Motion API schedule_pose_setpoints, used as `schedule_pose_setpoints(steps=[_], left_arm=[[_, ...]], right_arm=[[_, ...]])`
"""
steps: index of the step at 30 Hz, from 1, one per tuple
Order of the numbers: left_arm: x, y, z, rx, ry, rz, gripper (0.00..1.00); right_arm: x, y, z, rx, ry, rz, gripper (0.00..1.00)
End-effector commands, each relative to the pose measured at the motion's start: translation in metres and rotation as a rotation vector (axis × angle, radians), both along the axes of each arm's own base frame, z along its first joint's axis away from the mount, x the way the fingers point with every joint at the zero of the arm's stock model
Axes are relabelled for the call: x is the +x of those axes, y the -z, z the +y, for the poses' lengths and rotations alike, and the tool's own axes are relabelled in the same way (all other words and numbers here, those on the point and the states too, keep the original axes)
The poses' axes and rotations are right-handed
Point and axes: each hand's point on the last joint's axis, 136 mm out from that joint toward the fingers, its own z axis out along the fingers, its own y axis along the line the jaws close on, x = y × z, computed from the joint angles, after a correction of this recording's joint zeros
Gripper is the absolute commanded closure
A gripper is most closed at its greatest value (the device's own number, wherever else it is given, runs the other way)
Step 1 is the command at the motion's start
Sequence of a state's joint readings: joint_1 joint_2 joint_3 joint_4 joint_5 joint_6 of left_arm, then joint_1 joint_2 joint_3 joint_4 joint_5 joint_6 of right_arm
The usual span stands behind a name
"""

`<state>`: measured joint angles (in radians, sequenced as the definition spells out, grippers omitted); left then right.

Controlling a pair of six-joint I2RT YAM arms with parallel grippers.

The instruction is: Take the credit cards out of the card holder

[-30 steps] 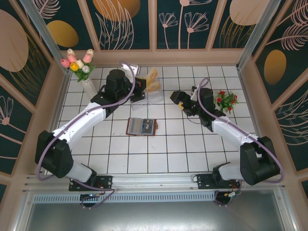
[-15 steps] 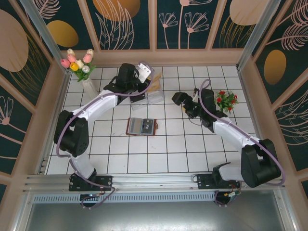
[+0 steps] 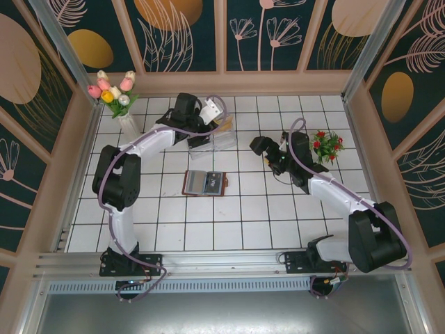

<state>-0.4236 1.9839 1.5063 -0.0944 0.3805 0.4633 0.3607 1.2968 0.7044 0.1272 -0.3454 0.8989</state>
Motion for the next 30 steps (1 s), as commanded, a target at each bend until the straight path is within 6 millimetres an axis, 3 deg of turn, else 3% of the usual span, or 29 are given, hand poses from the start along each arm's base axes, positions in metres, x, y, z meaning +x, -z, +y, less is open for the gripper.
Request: schedule_pose_setpoints(steps=[1, 14, 30], left_arm=[[0.006, -0.001, -0.006, 0.037, 0.063, -0.046, 1.0], [0.018, 0.032, 0.0, 0.169, 0.104, -0.056, 1.0], [0.011, 0.016, 0.014, 0.168, 0.112, -0.067, 1.0]], right_arm=[[0.002, -0.002, 0.001, 0.029, -0.001, -0.005, 0.01], [-0.003, -0.015, 0.006, 0.056, -0.031, -0.02, 0.01], [-0.004, -0.01, 0.01, 0.088, -0.049, -0.006, 0.01]])
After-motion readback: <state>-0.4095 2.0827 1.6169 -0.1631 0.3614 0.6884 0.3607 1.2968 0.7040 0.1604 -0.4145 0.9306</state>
